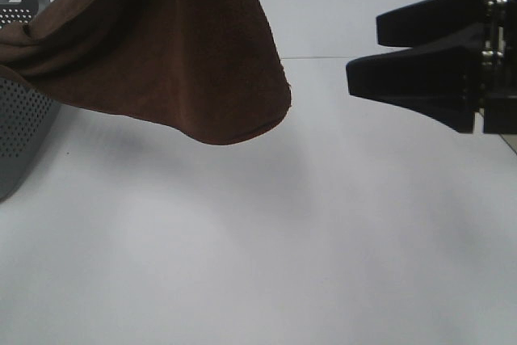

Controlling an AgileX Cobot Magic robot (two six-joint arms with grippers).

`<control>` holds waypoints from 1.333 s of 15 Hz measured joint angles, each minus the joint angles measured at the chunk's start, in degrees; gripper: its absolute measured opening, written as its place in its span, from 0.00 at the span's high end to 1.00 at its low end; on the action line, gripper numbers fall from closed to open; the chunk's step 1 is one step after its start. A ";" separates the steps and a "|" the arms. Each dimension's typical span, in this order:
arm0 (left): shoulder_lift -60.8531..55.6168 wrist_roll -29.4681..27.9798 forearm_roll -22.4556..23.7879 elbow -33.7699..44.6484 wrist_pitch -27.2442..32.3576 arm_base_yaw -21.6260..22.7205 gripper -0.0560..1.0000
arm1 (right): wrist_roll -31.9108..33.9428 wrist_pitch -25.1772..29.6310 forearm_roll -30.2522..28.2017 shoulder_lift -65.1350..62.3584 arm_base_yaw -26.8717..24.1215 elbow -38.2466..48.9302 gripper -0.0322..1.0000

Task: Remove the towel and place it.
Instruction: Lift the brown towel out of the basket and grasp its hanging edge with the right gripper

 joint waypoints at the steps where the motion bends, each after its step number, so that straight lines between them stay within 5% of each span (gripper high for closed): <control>1: 0.00 0.00 -0.11 0.00 0.00 0.00 0.95 | -2.01 3.04 0.86 4.87 0.00 -2.52 0.24; 3: 0.00 0.00 -0.80 0.00 0.00 0.00 0.95 | -4.70 7.62 1.32 15.36 2.75 -7.79 0.24; 7: 0.00 0.00 -1.15 0.00 0.00 0.00 0.95 | -5.50 6.30 1.32 23.61 11.17 -13.18 0.24; 16: 0.06 0.00 -2.12 0.00 0.00 0.00 0.95 | -5.50 8.48 1.32 26.99 14.73 -14.61 0.27; 17: 0.06 0.00 -1.72 0.00 0.00 0.00 0.95 | -5.50 8.59 1.26 26.99 14.73 -14.61 0.32; 18: 0.06 -0.06 -1.26 0.00 0.00 0.00 0.95 | -5.50 8.37 1.26 26.99 14.73 -14.61 0.55; 20: 0.06 -0.06 -1.26 0.00 0.00 0.00 0.95 | -5.21 8.08 1.20 26.99 14.73 -14.61 0.75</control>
